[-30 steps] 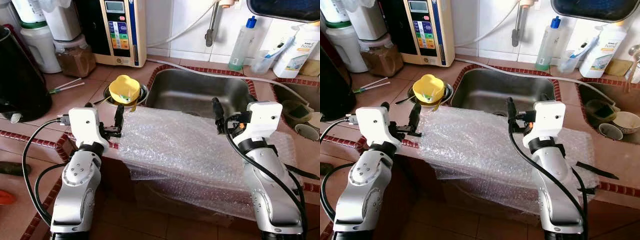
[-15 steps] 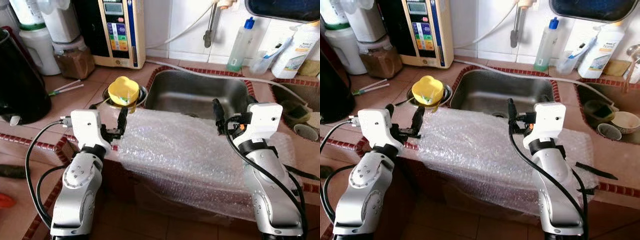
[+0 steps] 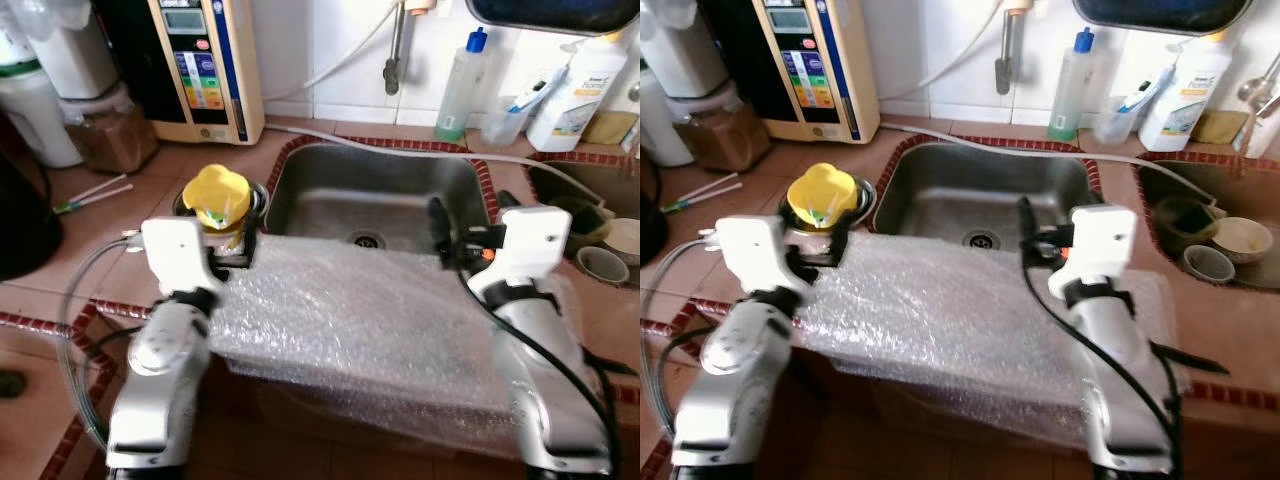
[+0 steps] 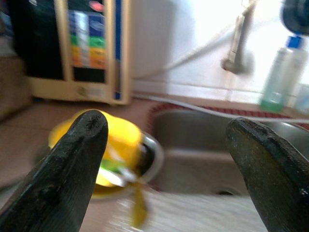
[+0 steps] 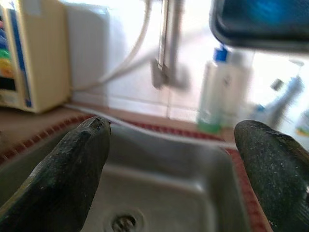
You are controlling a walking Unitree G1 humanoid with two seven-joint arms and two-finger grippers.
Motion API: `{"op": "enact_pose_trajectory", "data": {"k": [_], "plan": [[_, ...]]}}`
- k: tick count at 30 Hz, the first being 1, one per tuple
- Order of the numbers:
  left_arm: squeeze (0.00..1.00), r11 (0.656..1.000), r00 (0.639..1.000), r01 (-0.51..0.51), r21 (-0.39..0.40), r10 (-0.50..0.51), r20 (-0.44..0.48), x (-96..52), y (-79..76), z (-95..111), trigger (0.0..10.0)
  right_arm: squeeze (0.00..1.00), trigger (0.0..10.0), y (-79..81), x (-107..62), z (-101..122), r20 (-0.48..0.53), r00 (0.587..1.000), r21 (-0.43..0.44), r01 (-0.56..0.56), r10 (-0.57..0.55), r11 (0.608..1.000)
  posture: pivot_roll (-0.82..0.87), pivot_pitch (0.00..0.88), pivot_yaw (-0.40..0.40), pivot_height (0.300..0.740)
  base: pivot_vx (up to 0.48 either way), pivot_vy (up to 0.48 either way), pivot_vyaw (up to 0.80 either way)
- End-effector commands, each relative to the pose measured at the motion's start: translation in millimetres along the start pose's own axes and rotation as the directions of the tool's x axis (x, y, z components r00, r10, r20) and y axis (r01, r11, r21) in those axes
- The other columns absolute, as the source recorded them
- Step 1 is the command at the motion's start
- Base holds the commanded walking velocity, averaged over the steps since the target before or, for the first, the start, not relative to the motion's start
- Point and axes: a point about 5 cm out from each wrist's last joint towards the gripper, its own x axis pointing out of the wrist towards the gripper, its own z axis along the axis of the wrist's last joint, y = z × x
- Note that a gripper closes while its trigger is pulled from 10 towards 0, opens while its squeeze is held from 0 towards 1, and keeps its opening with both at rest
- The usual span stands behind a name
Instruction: Kitchen organization
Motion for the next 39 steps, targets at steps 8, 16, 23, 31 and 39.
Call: {"op": "enact_pose_trajectory", "data": {"k": [8,16,23,31,39], "plan": [[0.0,0.999,0.999,-0.032,0.022,0.032,-0.006,-3.5,10.5,0.4,10.0,0.0,10.0,6.6,2.2,1.0,0.013,1.0,0.009,-0.018,0.018,1.0,-0.06,0.043,0.028,0.74,0.284,0.0,0.0],[0.0,0.999,1.0,-0.03,0.031,0.03,-0.01,-2.0,10.5,0.1,10.0,0.0,10.0,6.8,3.8,0.9,0.017,1.0,0.007,-0.019,0.019,1.0,-0.06,0.037,0.031,0.74,0.282,0.0,0.0],[0.0,0.999,0.999,-0.04,0.027,0.04,-0.013,-1.7,10.4,-0.8,10.0,0.0,10.0,6.0,3.3,0.7,0.02,1.0,0.004,-0.018,0.018,1.0,-0.06,0.033,0.035,0.74,0.152,0.0,0.0],[0.0,0.998,0.998,-0.055,0.022,0.055,-0.007,-1.0,11.3,0.1,10.0,0.0,10.0,6.6,3.2,0.4,0.019,1.0,0.003,-0.019,0.019,1.0,-0.06,0.039,0.03,0.74,0.0,0.0,0.0],[0.0,0.998,0.998,-0.062,0.021,0.062,-0.011,-3.1,10.7,-1.9,10.0,0.0,10.0,5.6,2.1,-0.1,0.013,1.0,-0.003,-0.025,0.025,1.0,-0.07,0.046,0.023,0.74,0.0,-0.225,0.0]]}}
